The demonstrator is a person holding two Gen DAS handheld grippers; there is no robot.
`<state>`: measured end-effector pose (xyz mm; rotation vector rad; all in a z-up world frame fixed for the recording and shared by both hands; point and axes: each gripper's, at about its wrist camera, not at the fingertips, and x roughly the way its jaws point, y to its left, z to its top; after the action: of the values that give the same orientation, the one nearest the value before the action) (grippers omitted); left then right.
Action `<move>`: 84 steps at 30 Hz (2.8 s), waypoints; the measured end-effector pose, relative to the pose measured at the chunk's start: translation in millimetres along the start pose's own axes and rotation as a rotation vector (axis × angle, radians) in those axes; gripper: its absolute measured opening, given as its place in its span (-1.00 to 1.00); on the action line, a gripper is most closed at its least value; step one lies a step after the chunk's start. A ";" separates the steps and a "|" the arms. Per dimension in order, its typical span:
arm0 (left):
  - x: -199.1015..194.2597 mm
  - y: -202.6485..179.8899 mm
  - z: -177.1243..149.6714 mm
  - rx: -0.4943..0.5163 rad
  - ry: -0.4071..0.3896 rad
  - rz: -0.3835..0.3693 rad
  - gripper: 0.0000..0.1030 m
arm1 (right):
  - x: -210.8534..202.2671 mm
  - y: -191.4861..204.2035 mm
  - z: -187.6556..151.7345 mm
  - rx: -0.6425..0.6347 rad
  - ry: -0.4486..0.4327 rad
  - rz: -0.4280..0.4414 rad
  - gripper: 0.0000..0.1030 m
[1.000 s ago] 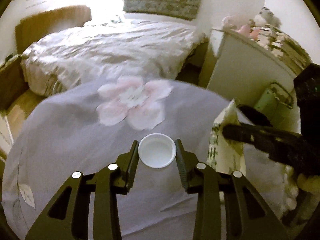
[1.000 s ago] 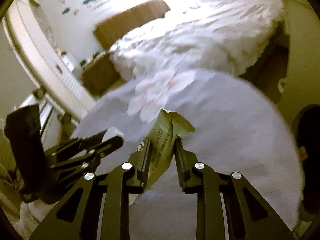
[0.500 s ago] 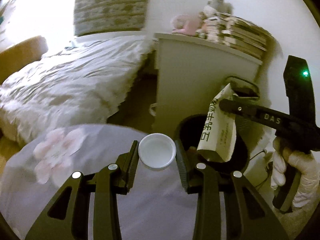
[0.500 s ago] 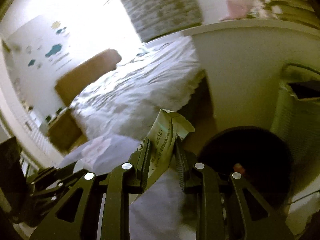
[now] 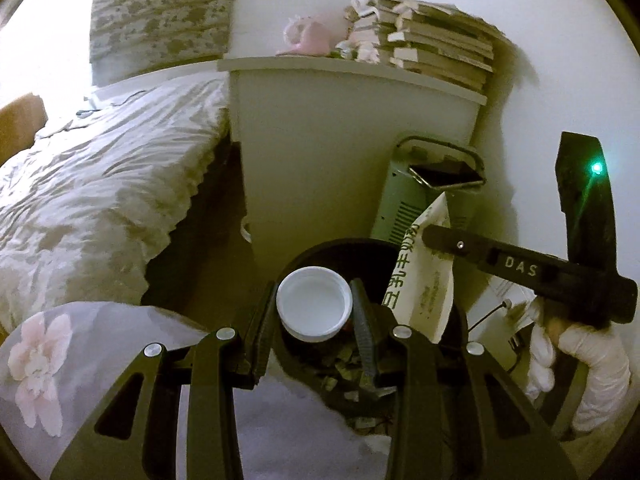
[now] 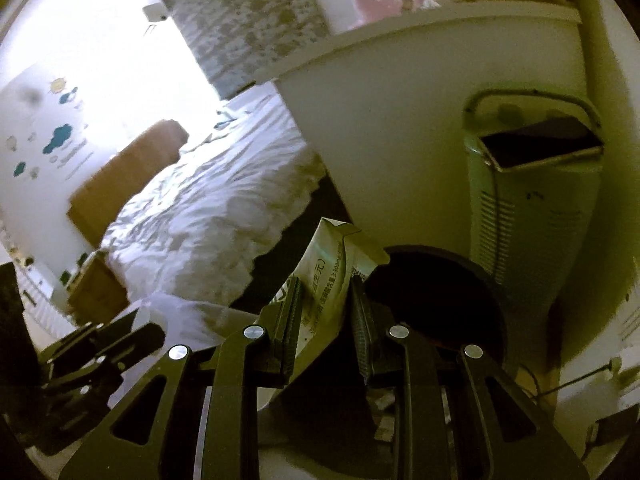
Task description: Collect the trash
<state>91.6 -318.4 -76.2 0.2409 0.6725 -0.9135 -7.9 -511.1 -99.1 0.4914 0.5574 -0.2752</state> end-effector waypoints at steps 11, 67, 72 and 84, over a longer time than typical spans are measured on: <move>32.2 -16.4 3.5 0.027 0.038 -0.026 -0.31 | 20.5 -32.9 -6.1 0.035 0.044 -0.059 -0.52; -104.6 26.1 -29.2 -0.129 -0.168 0.159 0.89 | -1.4 101.2 -43.2 -0.108 0.109 0.007 0.65; -142.2 75.7 -60.3 -0.298 -0.165 0.338 0.89 | 2.7 166.7 -59.6 -0.207 0.116 0.075 0.72; -214.5 144.1 -134.0 -0.425 -0.217 0.623 0.89 | 1.0 298.3 -132.3 -0.391 0.061 0.211 0.90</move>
<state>56.7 -30.1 -56.6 -0.0353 0.5270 -0.1845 47.7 -189.8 -87.3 0.1770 0.5971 0.0523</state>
